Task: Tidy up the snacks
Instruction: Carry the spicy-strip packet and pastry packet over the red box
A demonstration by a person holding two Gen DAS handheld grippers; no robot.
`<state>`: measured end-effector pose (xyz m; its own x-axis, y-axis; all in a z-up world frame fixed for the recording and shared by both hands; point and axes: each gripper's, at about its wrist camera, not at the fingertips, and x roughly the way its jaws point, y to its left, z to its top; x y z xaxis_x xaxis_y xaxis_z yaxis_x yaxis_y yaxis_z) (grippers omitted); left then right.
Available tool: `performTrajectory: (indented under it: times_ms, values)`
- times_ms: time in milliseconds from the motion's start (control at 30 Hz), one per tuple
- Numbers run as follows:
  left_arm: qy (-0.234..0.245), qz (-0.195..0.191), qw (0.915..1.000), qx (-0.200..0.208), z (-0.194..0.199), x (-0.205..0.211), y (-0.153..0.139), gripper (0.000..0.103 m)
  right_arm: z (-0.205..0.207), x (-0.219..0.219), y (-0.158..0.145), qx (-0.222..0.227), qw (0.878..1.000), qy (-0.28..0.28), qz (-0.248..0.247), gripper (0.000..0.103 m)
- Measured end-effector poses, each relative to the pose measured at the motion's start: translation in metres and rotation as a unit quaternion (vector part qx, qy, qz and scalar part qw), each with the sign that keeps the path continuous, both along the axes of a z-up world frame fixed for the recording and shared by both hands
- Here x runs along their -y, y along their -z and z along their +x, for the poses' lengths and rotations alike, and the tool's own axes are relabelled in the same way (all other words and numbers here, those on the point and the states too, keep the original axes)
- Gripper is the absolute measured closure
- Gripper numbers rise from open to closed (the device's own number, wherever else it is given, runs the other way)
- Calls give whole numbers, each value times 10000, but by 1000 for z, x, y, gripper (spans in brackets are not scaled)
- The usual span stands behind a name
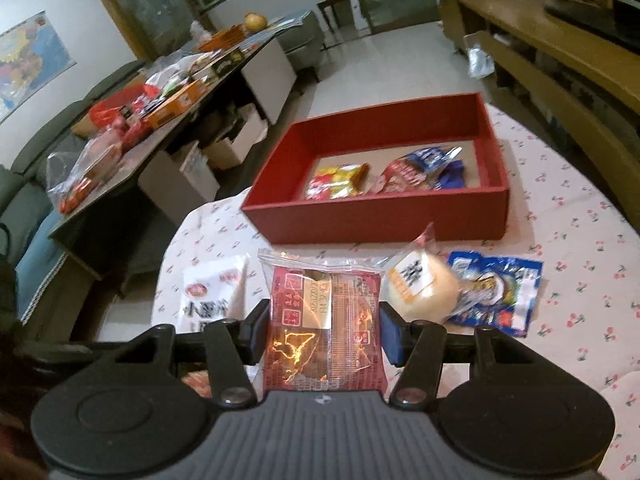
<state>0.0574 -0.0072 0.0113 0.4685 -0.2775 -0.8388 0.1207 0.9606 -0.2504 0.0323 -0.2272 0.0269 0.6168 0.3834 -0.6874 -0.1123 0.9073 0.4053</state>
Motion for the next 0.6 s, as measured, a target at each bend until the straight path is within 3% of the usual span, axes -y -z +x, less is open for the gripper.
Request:
performTrajectory:
  times_ms: [233, 600]
  values:
    - [288, -153, 9992, 213, 31, 22, -15, 59, 24, 8, -1, 12, 9999, 150, 72, 33]
    - [251, -101, 9987, 442, 76, 38, -21, 59, 62, 18, -12, 172, 9989, 407, 175, 33]
